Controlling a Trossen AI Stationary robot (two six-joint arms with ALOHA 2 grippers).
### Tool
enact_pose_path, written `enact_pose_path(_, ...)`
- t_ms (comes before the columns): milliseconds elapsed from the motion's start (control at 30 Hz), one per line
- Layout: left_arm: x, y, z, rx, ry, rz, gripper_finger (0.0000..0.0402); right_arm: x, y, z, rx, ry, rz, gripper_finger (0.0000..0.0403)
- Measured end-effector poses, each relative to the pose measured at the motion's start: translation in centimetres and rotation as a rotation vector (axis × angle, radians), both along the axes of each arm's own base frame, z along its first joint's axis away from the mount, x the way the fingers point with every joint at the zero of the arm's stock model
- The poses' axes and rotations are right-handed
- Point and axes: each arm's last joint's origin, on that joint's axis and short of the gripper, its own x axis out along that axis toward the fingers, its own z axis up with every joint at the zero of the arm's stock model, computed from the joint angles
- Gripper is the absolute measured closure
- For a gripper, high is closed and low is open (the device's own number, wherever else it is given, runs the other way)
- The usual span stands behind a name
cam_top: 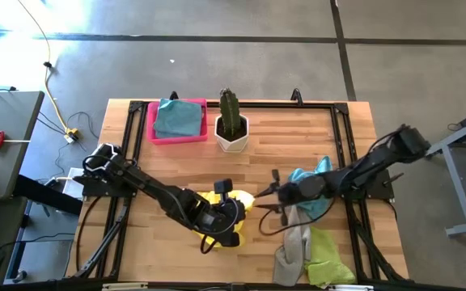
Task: Fold microfiber towels
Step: Fold the yellow microfiber towel
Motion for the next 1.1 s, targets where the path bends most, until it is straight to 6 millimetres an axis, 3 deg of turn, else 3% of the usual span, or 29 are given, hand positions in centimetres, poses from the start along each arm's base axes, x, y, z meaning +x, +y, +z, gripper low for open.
enact_pose_path(167, -0.2, -0.5, 0.0, 0.0, 0.001, -0.013, 0.0401, 2.7, 0.8, -0.2, -0.049, 0.064, -0.002, 0.0275)
enact_pose_path(333, -0.6, -1.5, 0.5, -0.002, -0.002, -0.039, 0.0401, 3.9, 0.9, -2.2, -0.059, 0.128, -0.018, 0.0275)
enact_pose_path(700, -1.7, -4.5, 3.9, 0.046, -0.067, -0.151, 0.0401, 5.5, 1.0, -5.9, 0.039, 0.111, -0.05, 0.0275)
enact_pose_path(1100, -3.5, -4.4, 6.7, 0.134, -0.024, -0.079, 0.0401, 5.7, 1.2, -8.3, 0.107, 0.176, -0.076, 0.0275)
